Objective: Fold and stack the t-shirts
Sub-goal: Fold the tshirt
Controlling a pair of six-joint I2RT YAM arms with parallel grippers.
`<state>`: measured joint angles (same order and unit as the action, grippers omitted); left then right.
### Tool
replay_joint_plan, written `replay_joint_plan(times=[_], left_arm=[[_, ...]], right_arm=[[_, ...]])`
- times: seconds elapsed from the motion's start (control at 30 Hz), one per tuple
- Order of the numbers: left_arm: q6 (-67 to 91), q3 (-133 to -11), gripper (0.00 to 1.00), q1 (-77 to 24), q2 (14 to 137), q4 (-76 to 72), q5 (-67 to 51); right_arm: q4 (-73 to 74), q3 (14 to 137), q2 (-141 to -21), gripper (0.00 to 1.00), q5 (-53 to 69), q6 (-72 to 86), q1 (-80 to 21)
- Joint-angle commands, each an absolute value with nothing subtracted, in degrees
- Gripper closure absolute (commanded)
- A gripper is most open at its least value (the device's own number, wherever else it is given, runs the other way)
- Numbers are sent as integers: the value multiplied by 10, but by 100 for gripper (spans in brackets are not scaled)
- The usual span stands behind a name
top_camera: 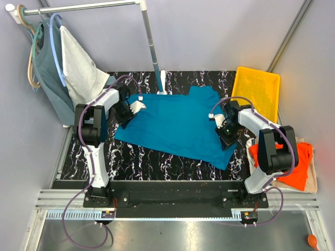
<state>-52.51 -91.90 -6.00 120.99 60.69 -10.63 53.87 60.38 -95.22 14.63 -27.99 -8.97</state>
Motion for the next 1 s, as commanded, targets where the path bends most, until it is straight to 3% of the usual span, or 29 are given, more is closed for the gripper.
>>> replay_joint_plan(times=[0.0, 0.2, 0.33, 0.97], left_arm=[[-522, -914, 76, -59, 1191, 605, -97], [-522, -906, 65, -60, 1166, 603, -94], [-520, -909, 63, -60, 1164, 602, -95], [-512, -914, 88, -71, 1163, 602, -101]], right_arm=[[536, 600, -942, 100, 160, -275, -87], [535, 603, -947, 100, 166, -274, -87], [534, 602, -948, 100, 170, -272, -87], [533, 592, -944, 100, 171, -271, -87]])
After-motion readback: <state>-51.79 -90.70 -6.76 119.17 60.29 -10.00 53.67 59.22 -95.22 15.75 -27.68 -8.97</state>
